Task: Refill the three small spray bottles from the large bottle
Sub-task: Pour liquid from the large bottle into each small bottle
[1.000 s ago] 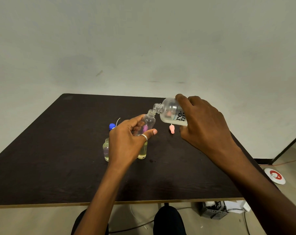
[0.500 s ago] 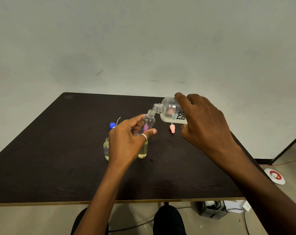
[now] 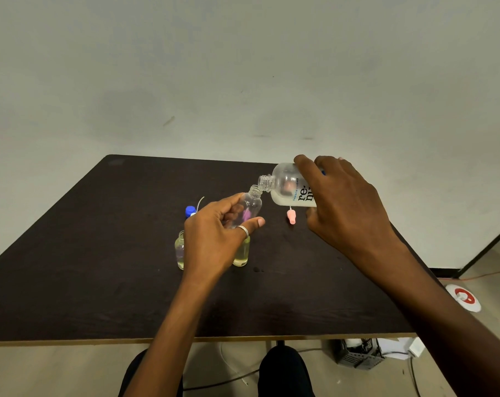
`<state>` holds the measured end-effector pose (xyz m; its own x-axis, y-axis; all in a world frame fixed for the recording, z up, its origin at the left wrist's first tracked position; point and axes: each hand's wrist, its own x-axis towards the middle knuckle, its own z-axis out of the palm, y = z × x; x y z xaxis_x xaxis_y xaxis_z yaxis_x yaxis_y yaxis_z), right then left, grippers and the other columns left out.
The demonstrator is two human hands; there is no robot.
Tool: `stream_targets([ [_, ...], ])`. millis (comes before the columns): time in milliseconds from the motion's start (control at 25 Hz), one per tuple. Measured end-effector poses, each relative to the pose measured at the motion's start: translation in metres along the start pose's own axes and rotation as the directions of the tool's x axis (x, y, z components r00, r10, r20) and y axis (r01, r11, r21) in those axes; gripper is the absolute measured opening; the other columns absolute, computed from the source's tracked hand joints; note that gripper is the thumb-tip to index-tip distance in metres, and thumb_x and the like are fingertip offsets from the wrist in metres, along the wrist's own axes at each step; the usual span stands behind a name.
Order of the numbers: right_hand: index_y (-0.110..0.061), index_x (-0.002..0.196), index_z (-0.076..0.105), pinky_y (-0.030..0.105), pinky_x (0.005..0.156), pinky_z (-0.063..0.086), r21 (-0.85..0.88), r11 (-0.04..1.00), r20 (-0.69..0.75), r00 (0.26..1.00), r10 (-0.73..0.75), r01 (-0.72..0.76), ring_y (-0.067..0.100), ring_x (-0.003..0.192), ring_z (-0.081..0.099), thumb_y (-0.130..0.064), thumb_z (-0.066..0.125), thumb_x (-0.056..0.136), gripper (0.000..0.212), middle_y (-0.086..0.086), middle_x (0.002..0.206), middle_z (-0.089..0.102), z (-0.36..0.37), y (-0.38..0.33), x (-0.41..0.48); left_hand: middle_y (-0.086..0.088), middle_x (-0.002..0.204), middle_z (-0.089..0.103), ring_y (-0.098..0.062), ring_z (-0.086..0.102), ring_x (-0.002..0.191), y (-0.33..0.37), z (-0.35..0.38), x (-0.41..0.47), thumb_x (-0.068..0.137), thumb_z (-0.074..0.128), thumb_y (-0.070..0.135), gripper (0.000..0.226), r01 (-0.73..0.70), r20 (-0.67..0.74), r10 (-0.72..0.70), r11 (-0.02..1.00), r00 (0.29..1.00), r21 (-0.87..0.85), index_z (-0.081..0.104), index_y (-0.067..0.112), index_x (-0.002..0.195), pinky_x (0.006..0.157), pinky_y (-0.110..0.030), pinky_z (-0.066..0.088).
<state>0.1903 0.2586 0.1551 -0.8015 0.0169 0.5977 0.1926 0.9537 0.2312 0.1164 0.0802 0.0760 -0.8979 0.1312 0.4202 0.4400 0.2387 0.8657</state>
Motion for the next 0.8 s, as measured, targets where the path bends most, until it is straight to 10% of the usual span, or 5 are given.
stream_targets([
  [800, -0.022, 0.133, 0.044, 0.028, 0.064, 0.031, -0.001, 1.0, -0.018, 1.0, -0.022, 0.022, 0.029, 0.102, 0.052, -0.006, 0.068, 0.066, 0.073, 0.007, 0.113, 0.056, 0.0016, -0.0013, 0.0025, 0.011, 0.108, 0.074, 0.0, 0.069, 0.098, -0.0036, -0.0008, -0.0003, 0.068, 0.089, 0.039, 0.059, 0.004, 0.004, -0.004, 1.0, 1.0, -0.019, 0.07, 0.025, 0.123, 0.089, -0.031, 0.059],
])
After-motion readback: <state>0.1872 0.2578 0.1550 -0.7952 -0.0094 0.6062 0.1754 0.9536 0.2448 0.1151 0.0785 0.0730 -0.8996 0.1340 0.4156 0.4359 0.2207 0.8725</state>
